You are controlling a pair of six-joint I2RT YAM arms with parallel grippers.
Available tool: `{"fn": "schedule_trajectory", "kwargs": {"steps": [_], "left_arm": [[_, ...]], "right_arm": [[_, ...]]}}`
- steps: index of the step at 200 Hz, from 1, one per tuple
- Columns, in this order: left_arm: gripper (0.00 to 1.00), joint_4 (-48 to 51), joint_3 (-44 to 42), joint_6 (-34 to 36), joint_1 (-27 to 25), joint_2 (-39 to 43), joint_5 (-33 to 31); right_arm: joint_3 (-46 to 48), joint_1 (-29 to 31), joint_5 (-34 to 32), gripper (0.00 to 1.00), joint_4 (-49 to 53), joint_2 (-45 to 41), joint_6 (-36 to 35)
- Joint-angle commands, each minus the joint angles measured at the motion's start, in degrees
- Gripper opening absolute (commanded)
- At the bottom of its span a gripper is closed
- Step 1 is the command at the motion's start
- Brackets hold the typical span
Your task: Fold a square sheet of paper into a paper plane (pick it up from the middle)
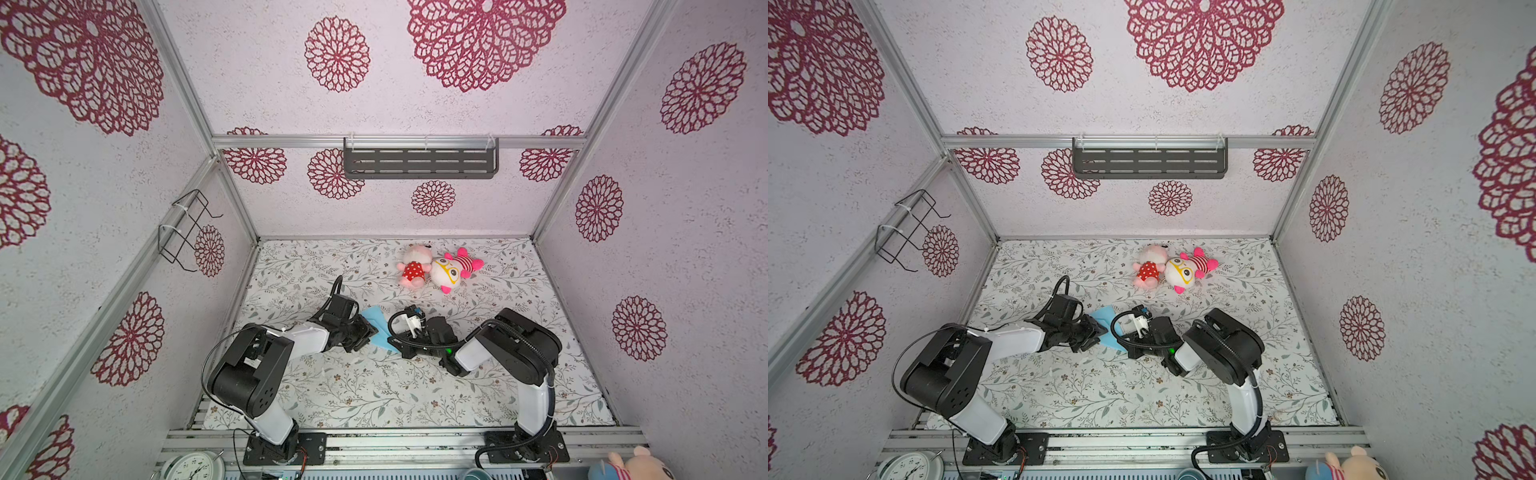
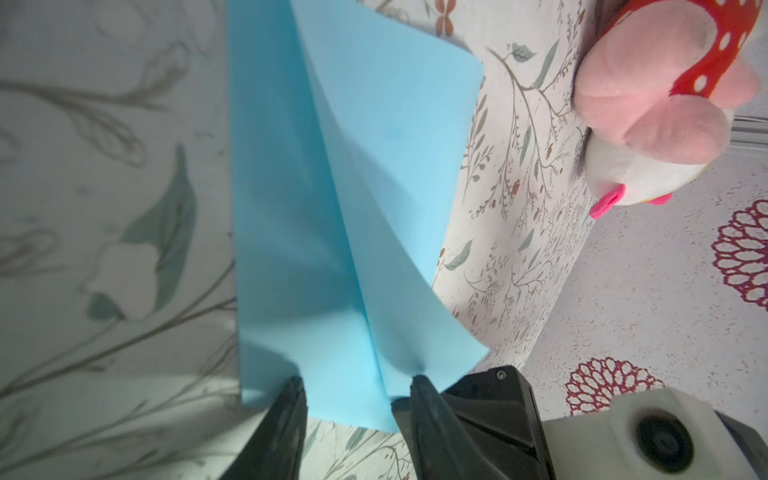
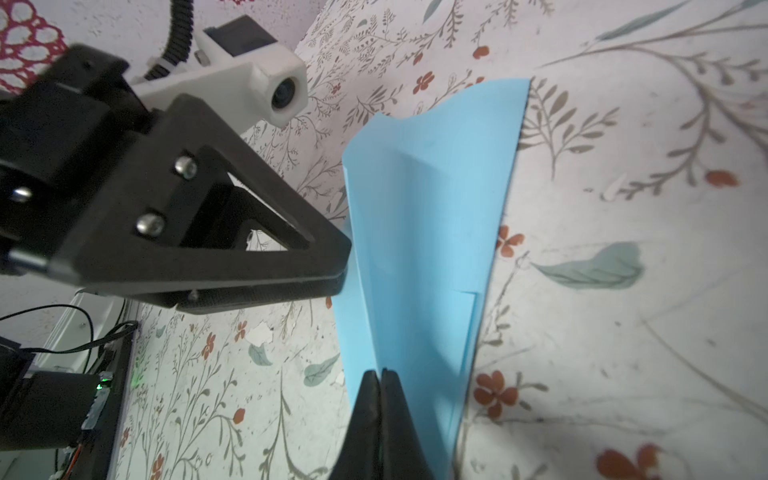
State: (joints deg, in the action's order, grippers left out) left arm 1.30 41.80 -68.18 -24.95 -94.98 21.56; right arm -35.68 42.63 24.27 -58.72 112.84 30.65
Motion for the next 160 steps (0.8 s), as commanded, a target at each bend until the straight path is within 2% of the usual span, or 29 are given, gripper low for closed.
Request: {"fn": "schedule_trajectory", "kwargs": {"steps": [1,103,160], "left_arm": [[0.44,4.34,1.77,2.57,-0.66,-0.64,-2.25],[0.44,7.48,5.43,4.96,-1.07,-4.55,-3.06],[0.33,8.00,7.38,7.68,-1.40,-3.20,-2.41]], "right_arm": [[-1.17,-0.68,0.44,0.01,-0.44,0.41,2.10],[-1.26,-1.06,1.23,0.01,-0.64,0.65,3.93],[-1.39,-1.07,1.74,0.01,-0.45,0.66,3.93]]}}
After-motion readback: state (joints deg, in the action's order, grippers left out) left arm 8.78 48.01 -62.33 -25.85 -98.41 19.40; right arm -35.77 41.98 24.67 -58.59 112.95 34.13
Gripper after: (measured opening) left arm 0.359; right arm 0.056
